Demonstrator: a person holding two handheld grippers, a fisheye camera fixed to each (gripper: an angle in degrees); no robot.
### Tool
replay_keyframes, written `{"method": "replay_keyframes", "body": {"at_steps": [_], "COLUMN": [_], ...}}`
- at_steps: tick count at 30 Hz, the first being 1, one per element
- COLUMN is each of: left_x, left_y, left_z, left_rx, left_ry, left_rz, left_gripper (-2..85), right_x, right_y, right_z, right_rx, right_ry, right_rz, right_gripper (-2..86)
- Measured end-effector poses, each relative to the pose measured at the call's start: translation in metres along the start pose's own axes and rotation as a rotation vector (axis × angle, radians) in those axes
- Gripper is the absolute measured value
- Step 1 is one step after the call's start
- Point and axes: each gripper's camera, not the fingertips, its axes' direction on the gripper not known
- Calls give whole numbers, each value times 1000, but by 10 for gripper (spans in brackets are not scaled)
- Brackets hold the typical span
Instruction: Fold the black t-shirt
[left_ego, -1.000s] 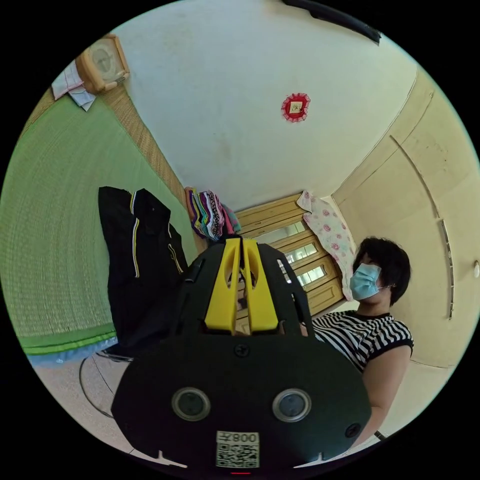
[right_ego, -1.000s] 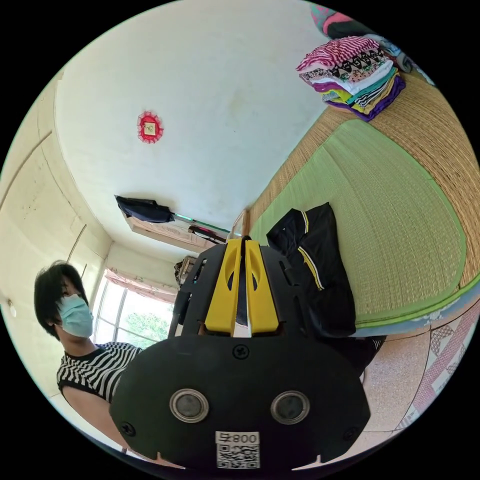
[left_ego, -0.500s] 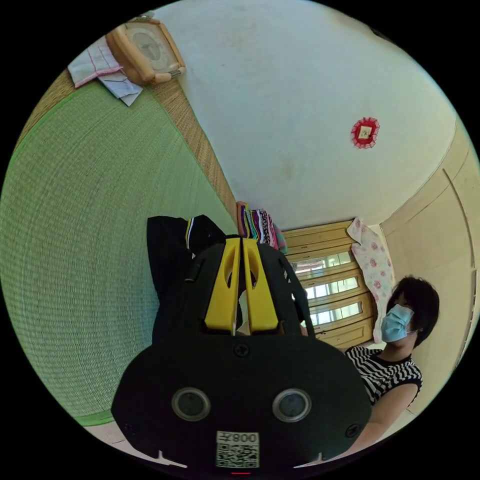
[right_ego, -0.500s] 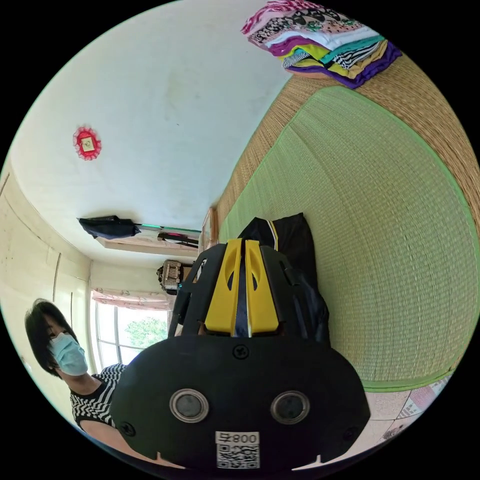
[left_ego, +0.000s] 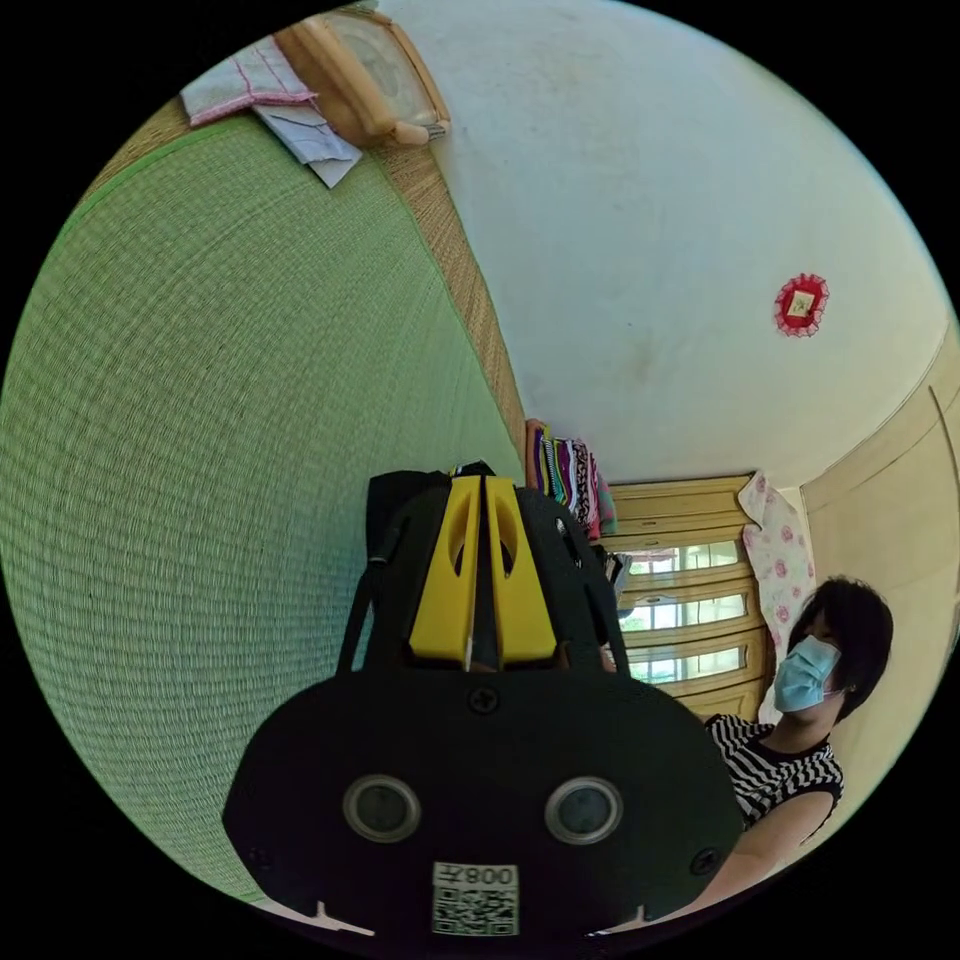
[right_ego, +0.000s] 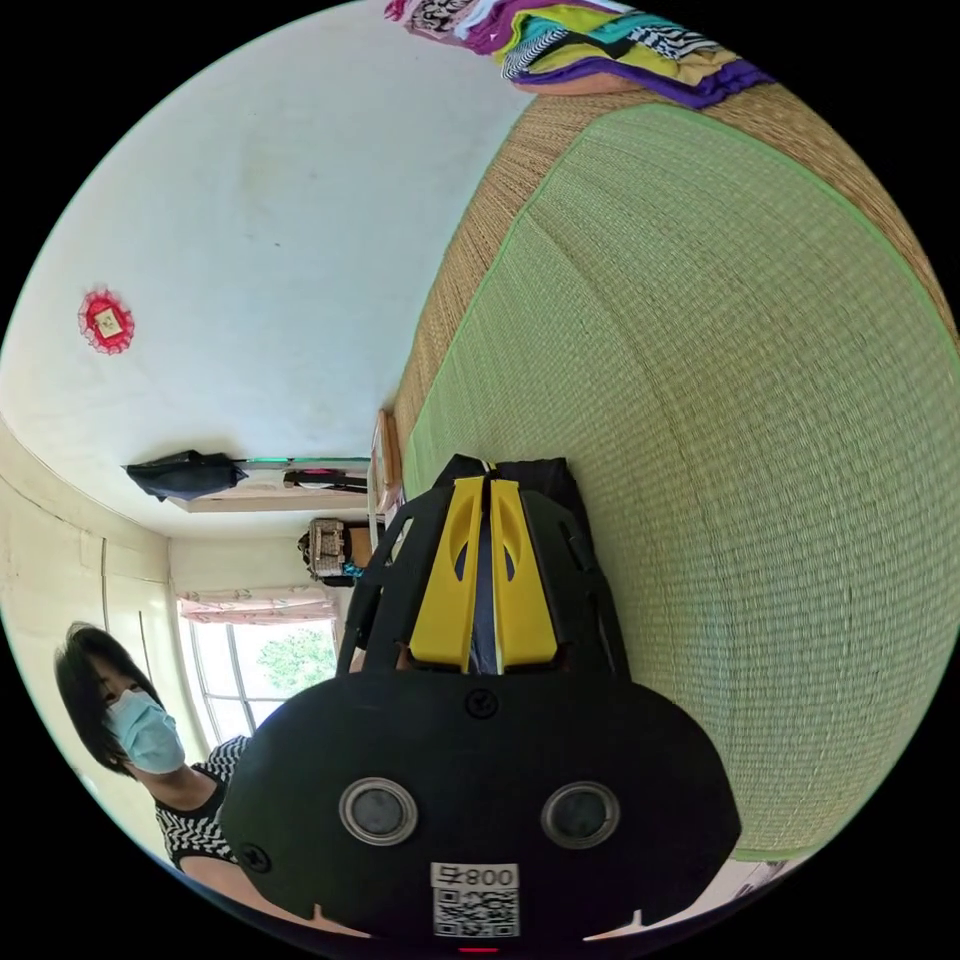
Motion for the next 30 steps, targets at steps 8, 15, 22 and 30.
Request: {"method": "replay_keyframes", "body": {"at_steps": [8, 15, 22, 30], "left_x": [-15, -19, -17, -3], "left_y": [-40, -55, -64, -54], "left_z": [13, 8, -12, 11], "left_rx": [21, 45, 127, 5], "left_ry": [-62, -46, 14, 47], "left_rz": [-102, -124, -119, -34], "left_gripper": [10, 11, 6, 2], "right_x": [-3, -2, -10, -23], "right_y": [-47, -61, -67, -59], "right_z": [9, 7, 0, -6], "right_rx": [-35, -26, -8, 50], "right_ry": [5, -24, -81, -140], "right_rz": [66, 92, 71, 9], "right_gripper": [11, 14, 20, 12]}}
